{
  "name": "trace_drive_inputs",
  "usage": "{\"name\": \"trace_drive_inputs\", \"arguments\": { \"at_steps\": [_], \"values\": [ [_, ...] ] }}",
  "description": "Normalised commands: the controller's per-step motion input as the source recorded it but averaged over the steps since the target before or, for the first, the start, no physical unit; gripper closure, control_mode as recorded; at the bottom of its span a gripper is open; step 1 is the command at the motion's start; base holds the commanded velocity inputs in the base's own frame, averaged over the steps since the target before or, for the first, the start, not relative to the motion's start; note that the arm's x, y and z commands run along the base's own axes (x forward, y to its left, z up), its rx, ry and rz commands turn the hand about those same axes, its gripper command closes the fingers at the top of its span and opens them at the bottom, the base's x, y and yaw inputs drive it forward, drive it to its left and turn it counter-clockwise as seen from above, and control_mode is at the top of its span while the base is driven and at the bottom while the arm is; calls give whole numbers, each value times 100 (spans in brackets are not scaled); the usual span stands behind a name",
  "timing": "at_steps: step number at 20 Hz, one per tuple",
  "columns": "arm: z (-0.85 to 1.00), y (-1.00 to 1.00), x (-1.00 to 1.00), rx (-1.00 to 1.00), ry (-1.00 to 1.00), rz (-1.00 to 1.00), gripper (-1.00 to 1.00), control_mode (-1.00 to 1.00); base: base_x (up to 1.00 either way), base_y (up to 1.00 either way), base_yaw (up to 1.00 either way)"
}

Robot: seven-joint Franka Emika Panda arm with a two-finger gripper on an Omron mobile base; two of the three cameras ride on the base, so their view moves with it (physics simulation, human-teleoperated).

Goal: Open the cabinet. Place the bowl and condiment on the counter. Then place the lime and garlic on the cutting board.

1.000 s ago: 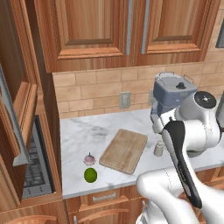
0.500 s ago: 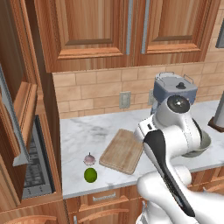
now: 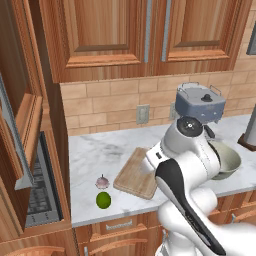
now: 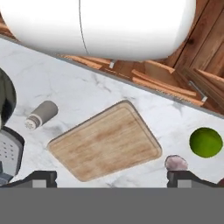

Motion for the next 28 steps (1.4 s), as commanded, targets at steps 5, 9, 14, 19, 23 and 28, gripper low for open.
{"name": "trace_drive_inputs", "arguments": {
  "at_steps": [5, 9, 14, 19, 23, 28],
  "values": [
    [-14, 27, -8, -6, 0, 7, -100, -100, 0, 0, 0],
    [-24, 45, -11, -1, 1, 6, -100, -100, 0, 0, 0],
    [-21, 51, -1, -1, 8, 6, -100, -100, 0, 0, 0],
    [-19, 35, 0, 0, 10, 3, -100, -100, 0, 0, 0],
    [-24, 39, 0, 0, 12, 3, -100, -100, 0, 0, 0],
    [-22, 37, 0, 0, 6, 3, -100, -100, 0, 0, 0]
  ]
}}
